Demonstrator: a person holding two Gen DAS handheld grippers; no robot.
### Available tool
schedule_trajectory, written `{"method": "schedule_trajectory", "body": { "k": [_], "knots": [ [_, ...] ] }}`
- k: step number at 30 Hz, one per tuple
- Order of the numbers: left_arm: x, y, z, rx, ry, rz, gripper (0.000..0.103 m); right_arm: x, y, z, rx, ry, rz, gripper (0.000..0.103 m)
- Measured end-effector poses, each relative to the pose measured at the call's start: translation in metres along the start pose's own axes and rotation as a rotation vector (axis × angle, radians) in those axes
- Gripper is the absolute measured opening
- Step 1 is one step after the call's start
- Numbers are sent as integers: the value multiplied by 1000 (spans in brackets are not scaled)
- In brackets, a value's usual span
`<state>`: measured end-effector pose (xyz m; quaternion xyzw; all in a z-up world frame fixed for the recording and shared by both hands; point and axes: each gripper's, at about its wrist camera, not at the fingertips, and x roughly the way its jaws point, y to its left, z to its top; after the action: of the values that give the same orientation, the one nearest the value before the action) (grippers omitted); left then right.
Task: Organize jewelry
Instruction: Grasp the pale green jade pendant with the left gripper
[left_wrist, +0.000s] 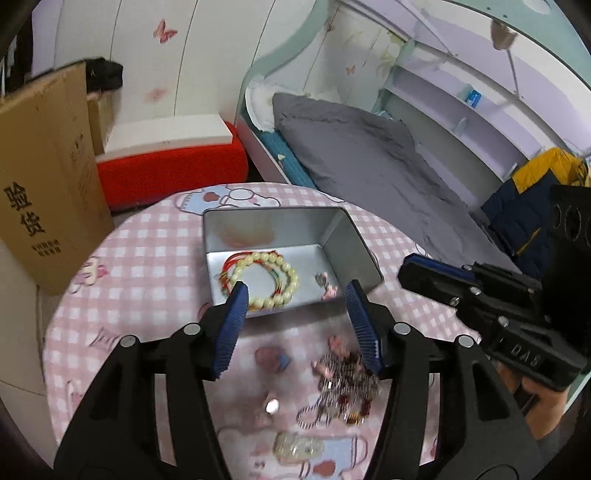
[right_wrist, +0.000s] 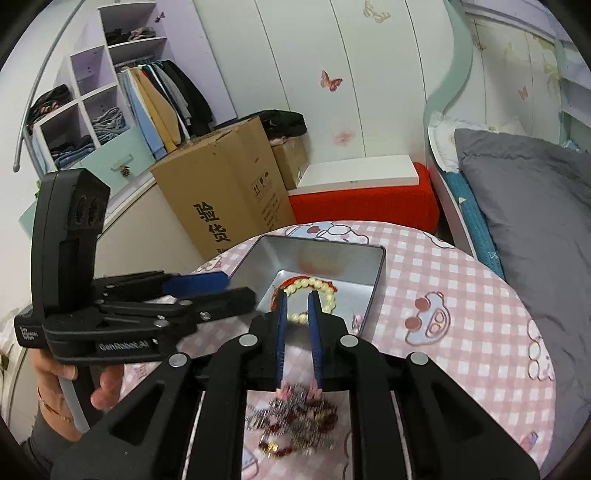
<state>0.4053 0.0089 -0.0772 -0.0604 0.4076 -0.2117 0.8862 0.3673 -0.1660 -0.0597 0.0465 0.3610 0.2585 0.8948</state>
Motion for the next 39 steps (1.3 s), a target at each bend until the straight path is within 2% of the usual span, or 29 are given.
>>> {"method": "schedule_trajectory", "body": {
  "k": [6,10,15,21,27,28,30,31,32,36,39],
  "knots": [
    [-22,-7,-46,78,1,48,62,-24,18,-34,-41,-1,-23,20],
    [-22,-11,-78,102,32,71,68,-30,24,-60,-53,12,-54,26],
    [-15,-20,-110,122,73,85,68,-31,26,-88,-41,40,-71,32],
    [-2,-24,-125,126,93,130,68,-29,25,-109,-41,59,-119,36],
    [8,-28,-129,150,106,163,68,-30,20,-115,-27,56,-120,38],
    [9,-29,-130,163,102,174,67,-30,21,-114,-30,55,-120,38],
    [10,-32,-131,187,101,198,60,-29,22,-113,-34,53,-119,39],
    [10,-32,-130,190,98,193,48,-28,22,-112,-34,52,-119,40],
    [9,-32,-130,191,98,187,43,-28,23,-111,-34,52,-119,40],
    [8,-27,-129,179,93,165,43,-21,27,-108,-39,57,-113,40],
    [4,-23,-129,170,86,180,43,-14,35,-104,-56,61,-108,40]
  ]
}}
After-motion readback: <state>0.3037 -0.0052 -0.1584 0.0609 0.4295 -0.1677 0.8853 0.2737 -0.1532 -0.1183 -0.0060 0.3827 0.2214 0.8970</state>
